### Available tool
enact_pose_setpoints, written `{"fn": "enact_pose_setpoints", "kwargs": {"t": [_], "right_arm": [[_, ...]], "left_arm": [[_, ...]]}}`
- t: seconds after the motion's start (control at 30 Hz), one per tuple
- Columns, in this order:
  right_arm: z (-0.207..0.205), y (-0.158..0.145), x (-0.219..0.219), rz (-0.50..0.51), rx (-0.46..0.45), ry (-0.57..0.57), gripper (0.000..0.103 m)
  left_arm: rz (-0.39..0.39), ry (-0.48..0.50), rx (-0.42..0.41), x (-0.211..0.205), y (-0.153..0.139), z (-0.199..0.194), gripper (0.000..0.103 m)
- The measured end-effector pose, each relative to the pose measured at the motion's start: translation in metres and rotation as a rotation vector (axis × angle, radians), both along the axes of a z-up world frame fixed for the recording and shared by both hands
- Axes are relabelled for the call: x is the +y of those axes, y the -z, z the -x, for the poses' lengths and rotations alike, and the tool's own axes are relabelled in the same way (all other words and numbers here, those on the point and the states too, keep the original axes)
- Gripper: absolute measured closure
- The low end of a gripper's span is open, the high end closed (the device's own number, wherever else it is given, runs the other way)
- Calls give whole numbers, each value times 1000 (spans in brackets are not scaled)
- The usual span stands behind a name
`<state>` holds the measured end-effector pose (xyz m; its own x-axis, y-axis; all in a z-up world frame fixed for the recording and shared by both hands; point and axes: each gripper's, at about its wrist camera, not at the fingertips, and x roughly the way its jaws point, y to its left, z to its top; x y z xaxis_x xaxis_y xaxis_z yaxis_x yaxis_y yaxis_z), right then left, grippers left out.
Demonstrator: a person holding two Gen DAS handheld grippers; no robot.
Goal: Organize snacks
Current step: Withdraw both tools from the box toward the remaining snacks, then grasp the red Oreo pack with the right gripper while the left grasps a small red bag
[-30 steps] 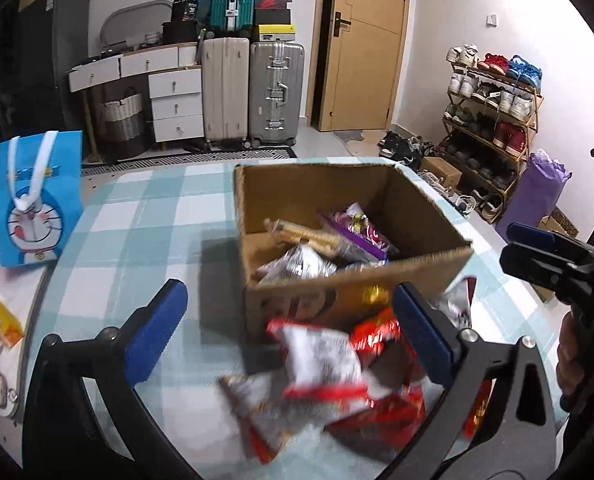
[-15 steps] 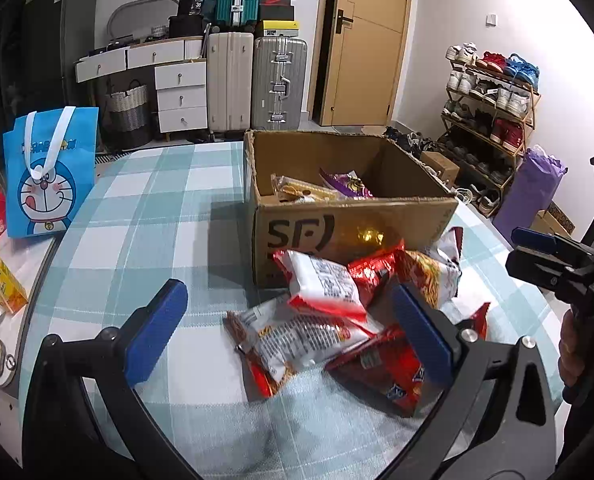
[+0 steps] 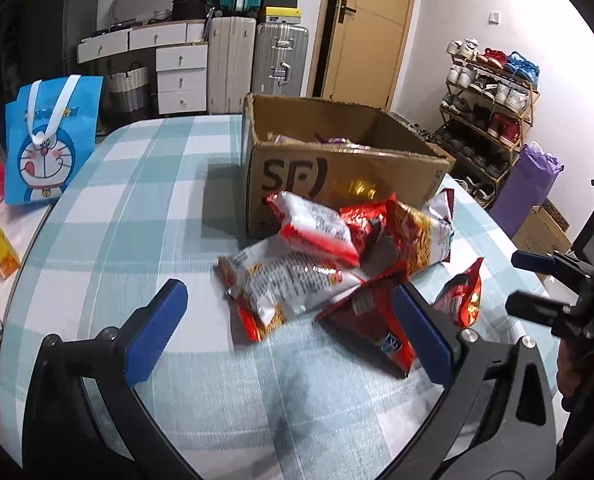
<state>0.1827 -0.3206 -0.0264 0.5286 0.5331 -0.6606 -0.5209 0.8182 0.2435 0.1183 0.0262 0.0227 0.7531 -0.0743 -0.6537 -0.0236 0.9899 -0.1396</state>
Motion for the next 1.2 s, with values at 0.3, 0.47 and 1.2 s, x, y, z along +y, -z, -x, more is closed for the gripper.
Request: {"fn": "enact_pose_setpoints", "kwargs": {"t": [0.3, 0.47, 1.2], "right_arm": [[3, 12, 14, 82, 18, -62, 0], [-1, 14, 23, 129, 1, -95, 0], [-8, 33, 25, 117, 65, -172, 0]], "left_arm": [[31, -8, 28, -4, 10, 3, 1], [25, 2, 43, -11, 15, 1, 1], [22, 37, 127, -32, 38, -15, 1]]}}
